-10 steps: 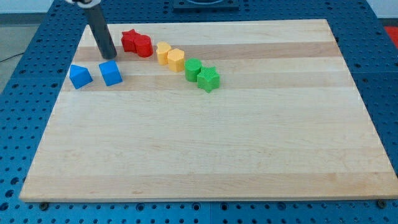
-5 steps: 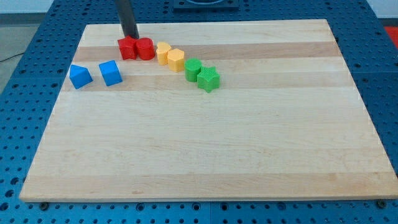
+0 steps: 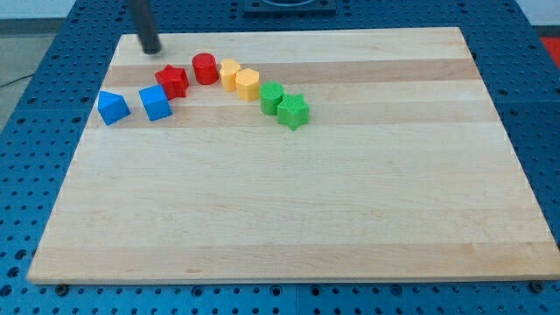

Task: Move the red star to the right of the blue cube

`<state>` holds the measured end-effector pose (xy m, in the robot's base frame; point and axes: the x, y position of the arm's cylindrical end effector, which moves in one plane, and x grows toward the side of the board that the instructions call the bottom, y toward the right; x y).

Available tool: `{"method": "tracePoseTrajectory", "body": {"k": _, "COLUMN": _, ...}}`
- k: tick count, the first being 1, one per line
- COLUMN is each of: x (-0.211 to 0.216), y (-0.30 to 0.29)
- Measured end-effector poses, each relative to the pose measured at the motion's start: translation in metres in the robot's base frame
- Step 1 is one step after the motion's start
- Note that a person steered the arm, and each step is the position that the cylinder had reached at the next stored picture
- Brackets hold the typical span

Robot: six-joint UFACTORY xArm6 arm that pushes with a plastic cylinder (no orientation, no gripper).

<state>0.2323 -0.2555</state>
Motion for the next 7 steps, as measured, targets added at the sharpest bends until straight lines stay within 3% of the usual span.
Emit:
{"method": "tracePoseTrajectory", "body": {"k": 2, "x": 0.062, "y": 0.000}}
{"method": "tracePoseTrajectory", "body": {"k": 5, "x": 0.070, "y": 0.092}}
{"method": "tracePoseTrajectory", "body": {"k": 7, "x": 0.095, "y": 0.105}}
